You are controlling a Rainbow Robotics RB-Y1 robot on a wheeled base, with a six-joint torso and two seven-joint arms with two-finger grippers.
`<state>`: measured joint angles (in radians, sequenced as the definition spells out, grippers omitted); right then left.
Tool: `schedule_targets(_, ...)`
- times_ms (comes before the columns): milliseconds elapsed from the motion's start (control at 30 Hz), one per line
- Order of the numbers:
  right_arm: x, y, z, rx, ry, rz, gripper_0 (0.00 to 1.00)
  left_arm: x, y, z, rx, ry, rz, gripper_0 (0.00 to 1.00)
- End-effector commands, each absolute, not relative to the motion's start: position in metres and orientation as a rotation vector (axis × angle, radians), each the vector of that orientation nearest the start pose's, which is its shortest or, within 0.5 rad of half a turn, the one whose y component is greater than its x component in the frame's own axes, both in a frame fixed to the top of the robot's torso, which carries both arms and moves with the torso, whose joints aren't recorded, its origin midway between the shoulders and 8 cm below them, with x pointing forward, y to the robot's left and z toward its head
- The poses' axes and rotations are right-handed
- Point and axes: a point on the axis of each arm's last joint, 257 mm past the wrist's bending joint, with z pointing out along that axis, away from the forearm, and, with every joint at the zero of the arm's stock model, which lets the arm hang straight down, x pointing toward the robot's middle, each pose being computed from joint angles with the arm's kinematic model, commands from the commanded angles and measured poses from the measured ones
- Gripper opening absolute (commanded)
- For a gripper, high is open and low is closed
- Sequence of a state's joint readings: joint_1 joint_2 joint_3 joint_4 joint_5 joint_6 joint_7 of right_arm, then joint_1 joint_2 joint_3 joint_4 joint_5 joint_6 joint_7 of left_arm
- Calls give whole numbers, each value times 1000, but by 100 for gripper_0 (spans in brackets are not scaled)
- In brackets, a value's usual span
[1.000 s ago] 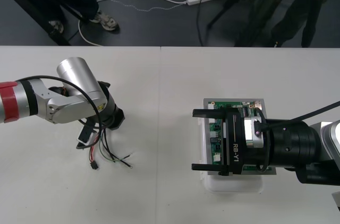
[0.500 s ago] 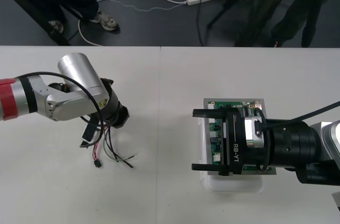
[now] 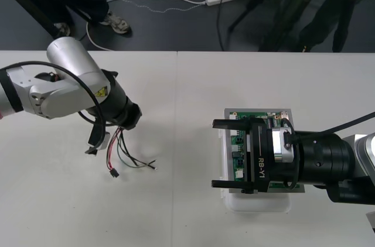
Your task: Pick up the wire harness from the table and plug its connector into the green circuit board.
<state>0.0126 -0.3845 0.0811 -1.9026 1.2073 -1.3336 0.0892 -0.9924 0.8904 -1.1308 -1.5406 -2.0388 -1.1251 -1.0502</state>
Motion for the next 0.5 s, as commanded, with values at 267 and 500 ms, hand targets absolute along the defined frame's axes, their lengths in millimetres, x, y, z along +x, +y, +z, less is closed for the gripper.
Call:
schedule_targets(267,284,-28,-125,-1299,920,919,100,463,200,-244,-3150,526,-472,0)
schedule_targets(500,285,-28,-125,-1299,920,918,100,442,201,-219,-3272,416,-435,0)
